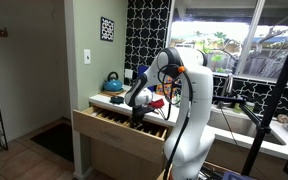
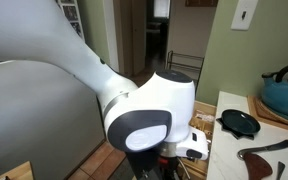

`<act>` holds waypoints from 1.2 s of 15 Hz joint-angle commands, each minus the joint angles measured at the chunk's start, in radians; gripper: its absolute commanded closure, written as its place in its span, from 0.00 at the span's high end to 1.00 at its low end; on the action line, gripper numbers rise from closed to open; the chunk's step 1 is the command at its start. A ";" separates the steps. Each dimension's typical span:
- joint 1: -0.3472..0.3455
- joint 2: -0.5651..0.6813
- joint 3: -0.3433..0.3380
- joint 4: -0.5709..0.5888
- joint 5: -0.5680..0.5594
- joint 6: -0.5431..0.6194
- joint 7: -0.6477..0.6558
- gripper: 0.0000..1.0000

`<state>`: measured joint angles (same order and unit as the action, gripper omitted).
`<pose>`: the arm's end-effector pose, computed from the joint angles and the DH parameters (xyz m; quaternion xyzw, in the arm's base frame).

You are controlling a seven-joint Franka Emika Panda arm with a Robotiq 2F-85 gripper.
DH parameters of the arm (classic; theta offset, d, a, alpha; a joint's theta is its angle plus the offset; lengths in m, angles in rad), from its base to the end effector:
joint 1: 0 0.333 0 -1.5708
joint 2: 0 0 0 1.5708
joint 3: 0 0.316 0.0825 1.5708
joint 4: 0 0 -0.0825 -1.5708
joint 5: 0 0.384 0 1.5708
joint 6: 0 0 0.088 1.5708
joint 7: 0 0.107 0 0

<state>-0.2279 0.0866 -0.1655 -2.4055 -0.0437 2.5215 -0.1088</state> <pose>0.4605 -0.1912 0.2810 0.9920 -0.1239 0.0097 0.0232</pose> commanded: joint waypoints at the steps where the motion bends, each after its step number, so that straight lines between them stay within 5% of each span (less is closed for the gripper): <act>1: 0.019 0.007 0.000 0.007 0.053 -0.053 0.043 0.03; 13: 0.035 0.061 0.006 0.035 0.169 -0.058 0.176 0.03; 16: 0.034 0.073 0.005 0.039 0.170 -0.062 0.178 0.44; 18: 0.034 0.079 0.004 0.040 0.168 -0.062 0.179 0.59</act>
<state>-0.1989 0.1440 -0.1578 -2.3779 0.1022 2.4744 0.0601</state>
